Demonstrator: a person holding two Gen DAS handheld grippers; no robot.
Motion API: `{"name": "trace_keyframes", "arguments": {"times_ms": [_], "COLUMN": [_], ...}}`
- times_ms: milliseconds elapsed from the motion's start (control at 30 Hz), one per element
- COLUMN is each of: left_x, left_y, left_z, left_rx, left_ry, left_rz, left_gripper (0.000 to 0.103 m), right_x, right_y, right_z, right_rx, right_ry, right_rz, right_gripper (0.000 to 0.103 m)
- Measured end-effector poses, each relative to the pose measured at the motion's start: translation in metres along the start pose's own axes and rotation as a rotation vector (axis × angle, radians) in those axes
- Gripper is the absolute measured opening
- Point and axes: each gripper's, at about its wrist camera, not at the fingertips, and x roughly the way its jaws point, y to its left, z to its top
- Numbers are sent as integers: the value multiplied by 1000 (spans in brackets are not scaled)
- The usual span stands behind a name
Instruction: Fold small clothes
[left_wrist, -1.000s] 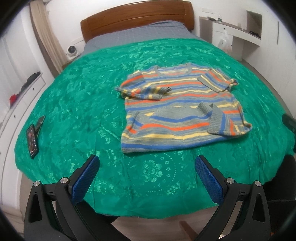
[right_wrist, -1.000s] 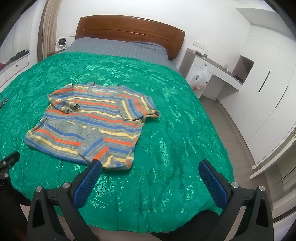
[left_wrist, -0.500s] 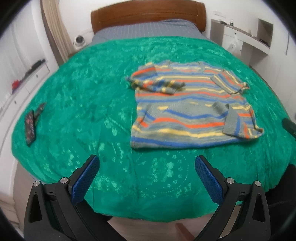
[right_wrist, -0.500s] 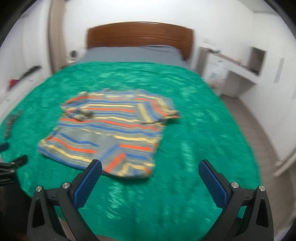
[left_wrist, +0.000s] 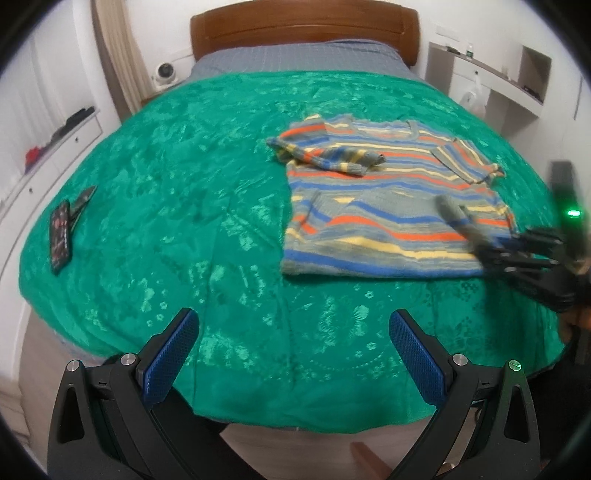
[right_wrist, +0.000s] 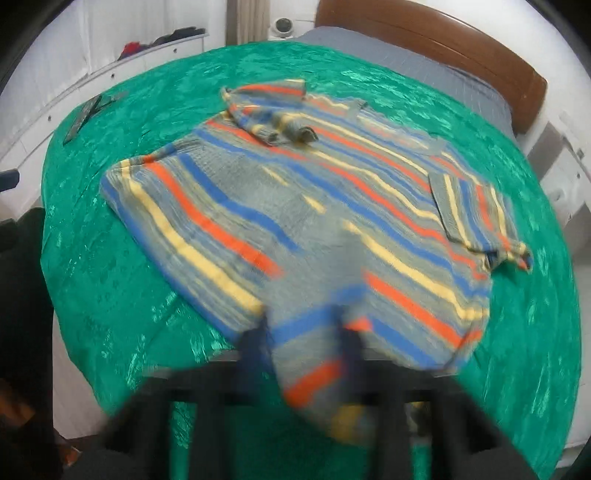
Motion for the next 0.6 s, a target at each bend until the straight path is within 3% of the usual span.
{"name": "trace_keyframes", "arguments": {"times_ms": [67, 167, 267, 433, 500, 533, 567, 600], "left_x": [2, 4, 8, 21, 25, 27, 28, 28], "left_y": [9, 21, 32, 39, 39, 38, 37, 36], "left_z": [-2, -2, -3, -8, -12, -14, -17, -19], "left_rx": [-29, -66, -108, -138, -138, -137, -134, -131], "left_ry": [6, 4, 6, 38, 49, 50, 51, 49], "left_rz": [-8, -5, -9, -17, -17, -18, -18, -19], "left_gripper": [103, 103, 103, 103, 103, 103, 103, 103], "right_x": [-24, -62, -82, -87, -93, -98, -106, -112], "right_y": [-7, -1, 6, -5, -16, -19, -22, -23], "right_z": [-12, -38, -74, -122, -122, -117, -106, -96], "right_rx": [40, -43, -107, -106, -51, -32, -7, 9], "right_ry": [-47, -69, 5, 154, 146, 123, 72, 28], "right_rz": [65, 124, 145, 93, 78, 74, 66, 68], "right_gripper": [15, 11, 10, 14, 33, 52, 65, 68]}}
